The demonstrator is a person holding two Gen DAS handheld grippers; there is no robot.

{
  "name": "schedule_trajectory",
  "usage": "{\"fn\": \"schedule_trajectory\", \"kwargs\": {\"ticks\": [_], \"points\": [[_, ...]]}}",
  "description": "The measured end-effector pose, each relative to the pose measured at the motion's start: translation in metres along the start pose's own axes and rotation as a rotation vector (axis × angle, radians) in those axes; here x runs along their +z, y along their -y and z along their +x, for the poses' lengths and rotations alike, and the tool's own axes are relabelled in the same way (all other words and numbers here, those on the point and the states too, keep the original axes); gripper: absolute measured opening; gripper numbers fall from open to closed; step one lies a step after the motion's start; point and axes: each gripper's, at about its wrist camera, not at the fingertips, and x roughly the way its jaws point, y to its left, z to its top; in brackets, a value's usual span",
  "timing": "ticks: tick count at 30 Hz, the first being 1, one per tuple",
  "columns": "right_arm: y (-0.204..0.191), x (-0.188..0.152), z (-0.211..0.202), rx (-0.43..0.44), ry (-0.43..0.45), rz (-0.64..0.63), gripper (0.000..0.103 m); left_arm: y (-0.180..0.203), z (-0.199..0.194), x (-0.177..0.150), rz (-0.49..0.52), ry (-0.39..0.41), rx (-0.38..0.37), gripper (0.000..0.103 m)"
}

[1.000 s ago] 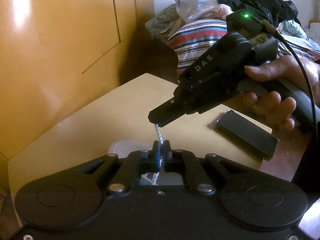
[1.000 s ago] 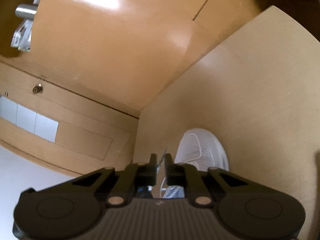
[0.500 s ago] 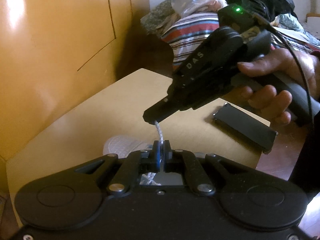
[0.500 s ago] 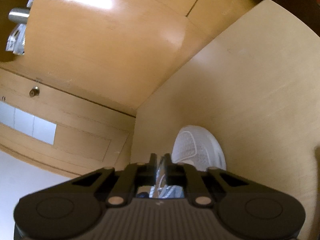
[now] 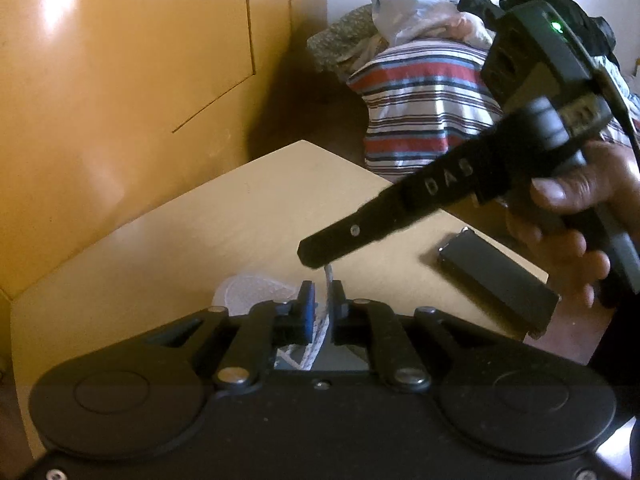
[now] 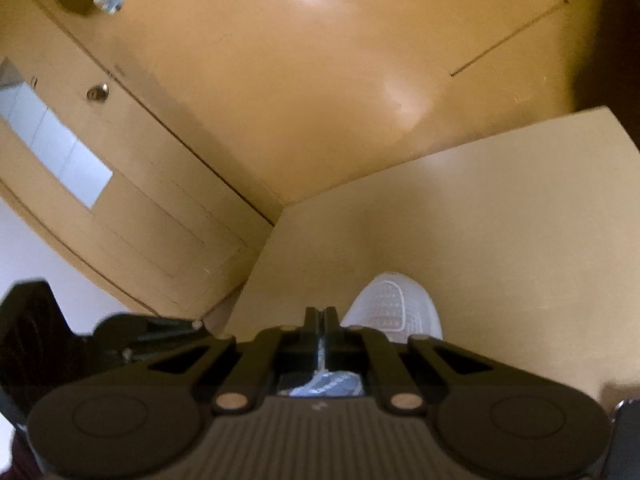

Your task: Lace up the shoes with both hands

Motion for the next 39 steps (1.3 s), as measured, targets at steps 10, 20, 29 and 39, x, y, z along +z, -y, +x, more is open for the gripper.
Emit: {"fn": "schedule_trajectory", "kwargs": {"ticks": [10, 20, 29, 39], "points": [[-0.007, -0.005, -0.004, 0.022, -0.01, -0.044, 0.003, 0.002, 0.004, 0.001, -0.014, 0.0, -0.002, 0.003], [-0.015, 0.003, -0.028, 0.017, 0.021, -0.093, 0.024, -0.033, -0.036, 0.022, -0.089, 0.225, 0.302, 0.0], [-0.047, -0.043, -0.022, -0.157, -0.142, -0.487, 0.049, -0.032, -0.043, 0.022, -0.202, 0.378, 0.252, 0.0], [-0.042, -0.054, -0.013, -0.151, -0.202, -0.508, 0.017, 0.012, 0.007, -0.021, -0.079, 0.033, 0.061, 0.0]]}}
